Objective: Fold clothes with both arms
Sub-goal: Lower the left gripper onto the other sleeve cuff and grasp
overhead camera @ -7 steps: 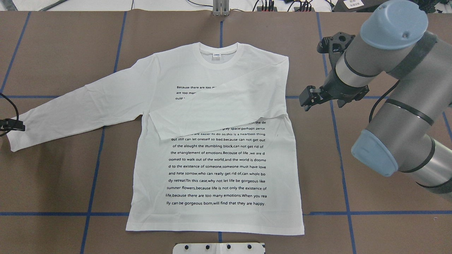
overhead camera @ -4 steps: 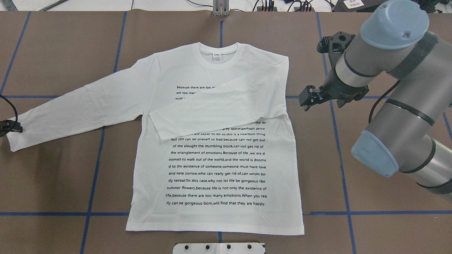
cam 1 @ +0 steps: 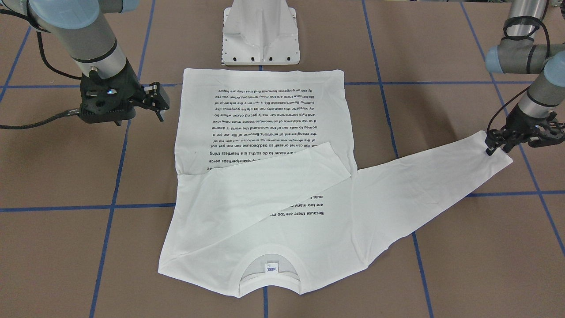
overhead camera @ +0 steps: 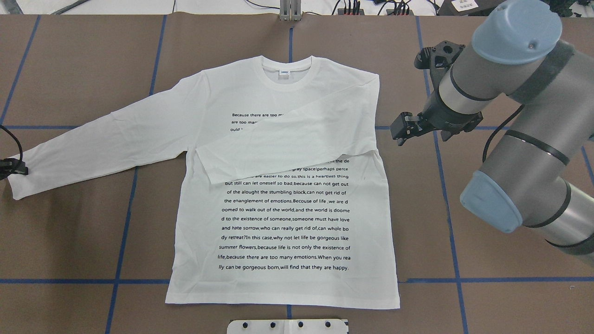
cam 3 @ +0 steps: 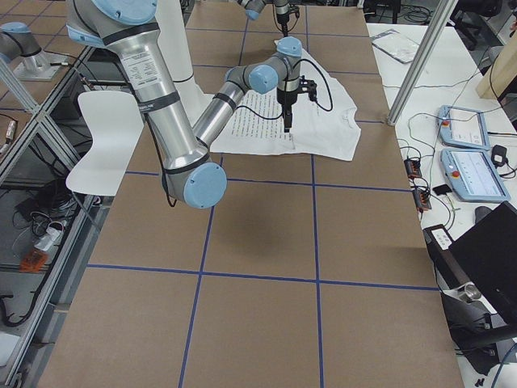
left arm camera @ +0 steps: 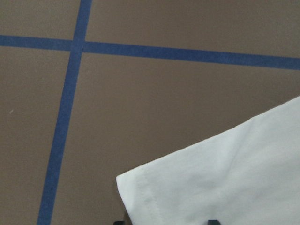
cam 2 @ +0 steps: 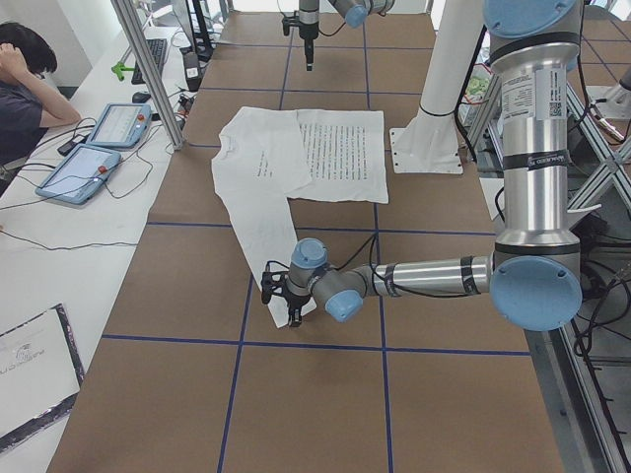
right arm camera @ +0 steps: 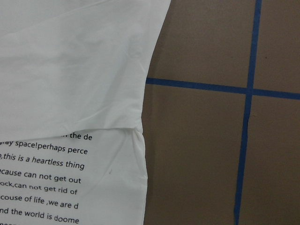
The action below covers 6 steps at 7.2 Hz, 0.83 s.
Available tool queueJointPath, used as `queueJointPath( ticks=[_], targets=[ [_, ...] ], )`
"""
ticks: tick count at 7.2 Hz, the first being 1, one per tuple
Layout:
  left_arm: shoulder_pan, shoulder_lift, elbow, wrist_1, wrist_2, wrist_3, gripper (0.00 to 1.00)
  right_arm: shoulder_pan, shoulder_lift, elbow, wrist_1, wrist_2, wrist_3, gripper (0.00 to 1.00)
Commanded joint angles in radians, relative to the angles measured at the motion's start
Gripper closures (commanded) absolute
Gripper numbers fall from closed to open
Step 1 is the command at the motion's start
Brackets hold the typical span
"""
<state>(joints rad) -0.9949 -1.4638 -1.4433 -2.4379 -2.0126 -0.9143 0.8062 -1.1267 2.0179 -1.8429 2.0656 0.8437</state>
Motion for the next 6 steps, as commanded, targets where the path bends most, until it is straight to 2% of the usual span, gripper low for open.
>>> queueJointPath(
  ticks=[1, 6],
  targets=[
    [-0.001, 0.0, -0.009, 0.002, -0.001, 0.0, 0.39, 0.002, -0.001, -0.004, 0.001, -0.001, 0.0, 0.0],
    [-0.004, 0.005, -0.008, 0.003, 0.0, 0.0, 0.41, -0.001, 0.001, -0.007, 0.002, -0.004, -0.002, 0.0]
  ],
)
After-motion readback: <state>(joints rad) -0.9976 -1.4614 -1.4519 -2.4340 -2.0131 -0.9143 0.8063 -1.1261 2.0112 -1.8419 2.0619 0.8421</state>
